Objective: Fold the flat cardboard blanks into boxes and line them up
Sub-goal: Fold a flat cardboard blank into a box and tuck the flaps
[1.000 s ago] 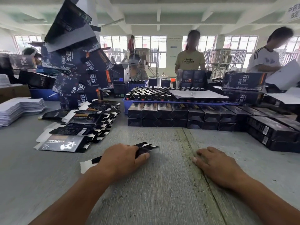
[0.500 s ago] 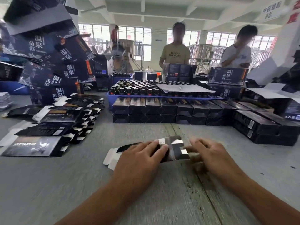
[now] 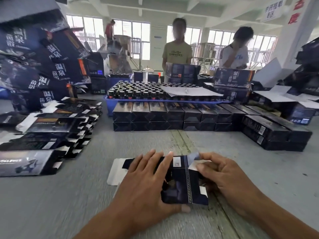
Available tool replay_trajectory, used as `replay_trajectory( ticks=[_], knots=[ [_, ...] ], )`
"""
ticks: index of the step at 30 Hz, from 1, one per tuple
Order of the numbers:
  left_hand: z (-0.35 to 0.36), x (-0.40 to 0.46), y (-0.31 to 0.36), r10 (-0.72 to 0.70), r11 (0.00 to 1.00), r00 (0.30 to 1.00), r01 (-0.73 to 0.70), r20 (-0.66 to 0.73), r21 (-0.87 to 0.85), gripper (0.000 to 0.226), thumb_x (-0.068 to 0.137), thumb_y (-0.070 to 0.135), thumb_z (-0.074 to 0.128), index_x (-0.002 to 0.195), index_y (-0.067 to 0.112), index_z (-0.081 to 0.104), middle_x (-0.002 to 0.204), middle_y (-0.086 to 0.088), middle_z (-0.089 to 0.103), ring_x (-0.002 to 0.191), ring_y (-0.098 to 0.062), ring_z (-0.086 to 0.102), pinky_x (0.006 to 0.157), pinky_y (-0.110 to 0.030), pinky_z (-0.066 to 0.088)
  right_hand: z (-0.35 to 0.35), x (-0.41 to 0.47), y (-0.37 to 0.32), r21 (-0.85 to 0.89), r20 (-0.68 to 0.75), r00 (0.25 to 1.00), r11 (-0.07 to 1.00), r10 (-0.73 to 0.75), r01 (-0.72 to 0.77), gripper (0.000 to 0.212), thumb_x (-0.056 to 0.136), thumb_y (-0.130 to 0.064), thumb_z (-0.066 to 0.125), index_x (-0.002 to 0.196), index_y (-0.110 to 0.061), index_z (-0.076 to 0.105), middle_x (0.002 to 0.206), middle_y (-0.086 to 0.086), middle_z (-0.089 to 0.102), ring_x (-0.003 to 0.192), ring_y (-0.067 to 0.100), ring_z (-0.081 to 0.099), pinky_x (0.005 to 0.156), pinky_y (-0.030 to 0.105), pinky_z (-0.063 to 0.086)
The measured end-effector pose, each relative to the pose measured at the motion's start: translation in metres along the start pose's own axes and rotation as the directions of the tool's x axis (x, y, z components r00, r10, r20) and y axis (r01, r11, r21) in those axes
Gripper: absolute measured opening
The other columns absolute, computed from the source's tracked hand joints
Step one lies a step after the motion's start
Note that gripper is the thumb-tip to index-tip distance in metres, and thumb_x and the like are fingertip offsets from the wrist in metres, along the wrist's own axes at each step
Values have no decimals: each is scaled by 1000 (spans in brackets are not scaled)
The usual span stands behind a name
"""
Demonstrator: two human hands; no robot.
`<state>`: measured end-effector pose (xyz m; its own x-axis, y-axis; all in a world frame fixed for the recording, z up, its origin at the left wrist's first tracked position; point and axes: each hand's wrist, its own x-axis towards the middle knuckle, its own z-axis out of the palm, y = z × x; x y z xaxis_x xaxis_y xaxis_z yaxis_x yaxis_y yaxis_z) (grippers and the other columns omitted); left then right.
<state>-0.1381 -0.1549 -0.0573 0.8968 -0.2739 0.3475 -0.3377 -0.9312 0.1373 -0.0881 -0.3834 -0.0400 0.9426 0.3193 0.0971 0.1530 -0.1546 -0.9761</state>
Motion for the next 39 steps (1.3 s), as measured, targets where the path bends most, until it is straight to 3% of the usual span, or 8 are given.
replay_trajectory(
  ticks=[7,10,12,14,22,29,34,39],
  knots=[
    [-14,-1,5,-32,999,999,32,-4,-8,124,53,109,25,145,44,-26,152,17,10,140,-9,14,116,-26,-8,6,1,-7,3,22,998,998,65,-65,24,102,-20,55,102,-31,75,96,7,78,80,28,75,64,33,60],
    [-19,5,7,22,996,991,-11,-130,85,124,61,106,27,155,24,24,134,7,52,118,-16,56,107,-37,38,5,3,-6,-19,14,998,998,63,-62,18,100,-22,57,109,-26,72,97,4,78,88,29,75,80,48,61],
    [-21,7,10,55,991,977,-28,-208,132,120,65,103,30,147,16,45,120,5,62,103,-16,64,90,-39,53,4,3,-7,-49,33,999,998,43,-42,20,93,-31,64,112,-29,69,96,-2,78,87,20,76,78,39,62],
    [-22,8,13,56,984,974,-16,-219,179,117,67,101,32,144,15,48,118,3,63,101,-18,65,87,-40,54,5,3,-7,-103,49,998,994,28,-23,22,91,-33,66,112,-35,67,95,-10,77,86,9,75,71,26,61],
    [-22,-1,15,13,973,971,42,-237,226,96,69,95,43,132,23,53,122,4,61,104,-18,61,95,-39,45,9,3,-4,-162,67,997,986,-35,46,22,98,-31,63,119,-33,66,96,-7,76,79,2,71,59,13,51],
    [-17,1,13,102,984,926,-40,-363,173,86,69,82,54,123,15,58,125,1,64,111,-23,60,99,-41,36,13,4,-1,-227,62,994,968,-94,106,26,95,-39,64,121,-37,63,105,-12,73,94,3,69,72,16,54],
    [-19,3,12,120,991,880,-79,-460,108,85,83,83,39,130,13,52,128,-2,62,116,-21,53,100,-40,35,16,-2,-6,-203,13,971,950,-239,236,33,95,-36,66,100,-66,53,96,-22,72,92,-8,67,74,7,52],
    [-21,5,16,164,986,830,-151,-534,68,86,76,73,57,139,16,45,137,2,50,117,-19,52,100,-37,37,12,-6,-14,-197,-48,941,927,-336,321,35,97,-25,65,105,-55,50,95,-18,73,87,-2,70,71,8,52]
  ],
)
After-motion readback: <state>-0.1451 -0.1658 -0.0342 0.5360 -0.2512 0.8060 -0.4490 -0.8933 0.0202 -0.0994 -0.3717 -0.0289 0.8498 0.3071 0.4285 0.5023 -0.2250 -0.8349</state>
